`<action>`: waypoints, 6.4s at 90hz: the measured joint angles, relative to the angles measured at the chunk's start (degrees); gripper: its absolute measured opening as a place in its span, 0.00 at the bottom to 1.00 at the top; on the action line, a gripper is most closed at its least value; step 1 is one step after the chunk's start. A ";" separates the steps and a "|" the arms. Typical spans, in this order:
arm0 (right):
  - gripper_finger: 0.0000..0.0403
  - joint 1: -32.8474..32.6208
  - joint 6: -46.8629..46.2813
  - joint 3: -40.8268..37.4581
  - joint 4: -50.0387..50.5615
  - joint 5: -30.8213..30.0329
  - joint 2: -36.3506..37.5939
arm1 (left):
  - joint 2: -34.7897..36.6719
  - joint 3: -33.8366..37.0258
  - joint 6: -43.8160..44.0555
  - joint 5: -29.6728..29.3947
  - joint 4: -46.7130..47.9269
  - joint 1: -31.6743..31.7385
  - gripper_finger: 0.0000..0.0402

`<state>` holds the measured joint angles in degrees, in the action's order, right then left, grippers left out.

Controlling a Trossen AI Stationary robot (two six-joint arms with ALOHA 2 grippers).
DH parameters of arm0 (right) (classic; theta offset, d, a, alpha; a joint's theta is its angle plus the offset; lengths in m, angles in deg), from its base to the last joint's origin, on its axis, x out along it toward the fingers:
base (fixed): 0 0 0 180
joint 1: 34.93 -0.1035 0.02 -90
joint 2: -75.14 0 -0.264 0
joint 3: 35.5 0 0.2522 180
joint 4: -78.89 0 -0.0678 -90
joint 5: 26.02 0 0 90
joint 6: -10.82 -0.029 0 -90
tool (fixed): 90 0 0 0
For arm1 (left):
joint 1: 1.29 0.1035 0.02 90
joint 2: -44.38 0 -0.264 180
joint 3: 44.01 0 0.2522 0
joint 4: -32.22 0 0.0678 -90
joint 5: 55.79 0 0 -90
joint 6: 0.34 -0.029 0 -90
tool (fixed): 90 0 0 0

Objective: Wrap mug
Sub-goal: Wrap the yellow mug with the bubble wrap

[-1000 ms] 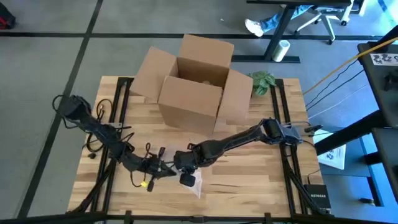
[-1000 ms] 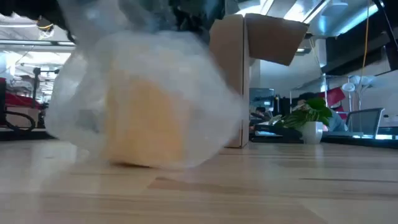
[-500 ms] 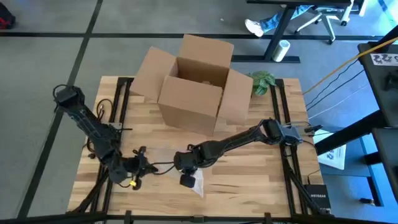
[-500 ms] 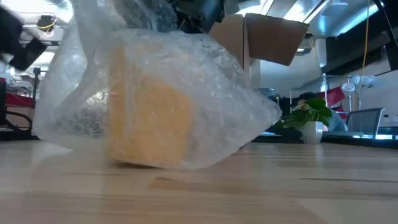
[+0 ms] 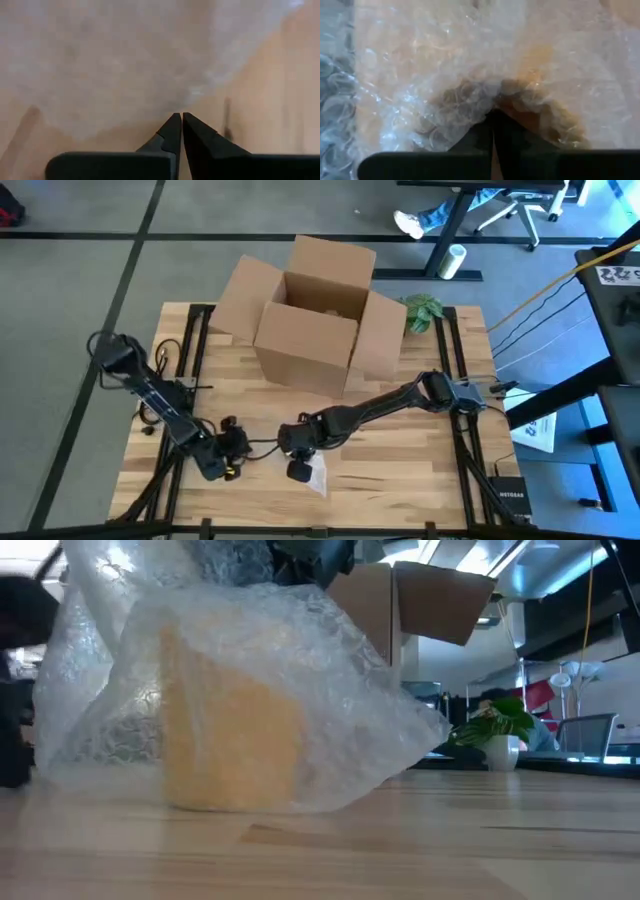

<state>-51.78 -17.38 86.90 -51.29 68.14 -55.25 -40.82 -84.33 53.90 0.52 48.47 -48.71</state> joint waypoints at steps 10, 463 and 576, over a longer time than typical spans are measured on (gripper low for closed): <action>0.00 0.00 0.00 0.00 -0.10 0.09 0.00 | -3.00 0.03 -5.69 -0.93 -7.32 2.52 0.00; 0.00 -2.64 -2.39 23.13 17.95 -0.04 -5.86 | -3.89 -2.63 -36.70 0.89 -41.84 10.15 0.00; 0.00 -1.46 16.38 7.46 3.24 10.08 -5.25 | 4.89 -2.68 -19.37 -11.65 -7.58 0.85 0.00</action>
<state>-53.24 -1.01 94.36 -48.04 78.22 -60.50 -35.93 -87.00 34.53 -11.13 40.89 -47.87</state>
